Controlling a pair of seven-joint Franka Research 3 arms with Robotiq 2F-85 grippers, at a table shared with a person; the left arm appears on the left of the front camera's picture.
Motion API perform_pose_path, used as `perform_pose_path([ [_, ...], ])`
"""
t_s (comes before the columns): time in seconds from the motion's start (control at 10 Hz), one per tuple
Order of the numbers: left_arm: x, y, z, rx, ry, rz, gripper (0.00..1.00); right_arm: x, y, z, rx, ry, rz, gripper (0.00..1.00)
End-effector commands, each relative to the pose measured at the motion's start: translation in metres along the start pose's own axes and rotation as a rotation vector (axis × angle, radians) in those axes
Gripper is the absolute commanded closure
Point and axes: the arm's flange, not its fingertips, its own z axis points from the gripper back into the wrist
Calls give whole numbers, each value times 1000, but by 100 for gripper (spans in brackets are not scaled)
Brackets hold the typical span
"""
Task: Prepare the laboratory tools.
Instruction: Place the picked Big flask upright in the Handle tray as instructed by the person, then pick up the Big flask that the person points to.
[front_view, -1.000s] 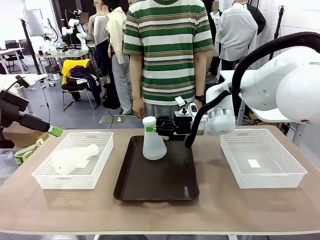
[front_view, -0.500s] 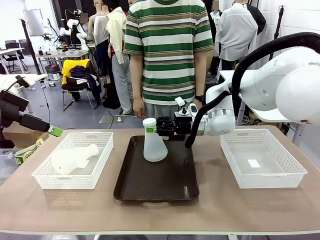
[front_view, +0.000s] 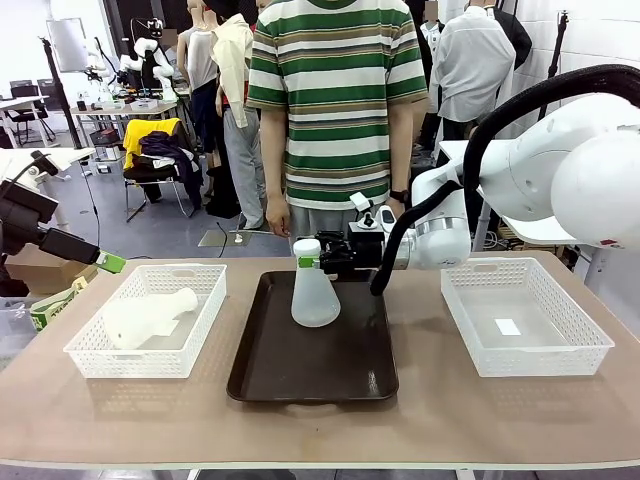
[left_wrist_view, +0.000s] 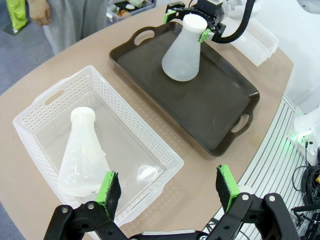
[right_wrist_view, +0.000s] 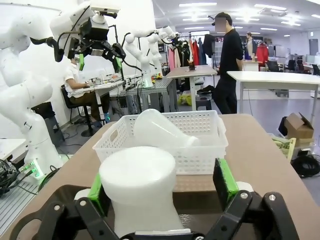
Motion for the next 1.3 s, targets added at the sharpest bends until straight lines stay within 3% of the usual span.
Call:
perform_pose_path([
  [0.0,-1,4,0,-18,-15,-17,0,0,-6,-1,14,26,-12,0],
  [0.4,-1,4,0,-18,-15,-17,0,3,-7,1,22,58,-52,0],
  [0.5,-1,4,0,-18,-15,-17,0,-2,0,2,6,14,-1,0],
  [1.2,-1,4,0,-18,-15,-17,0,-2,0,2,6,14,-1,0],
])
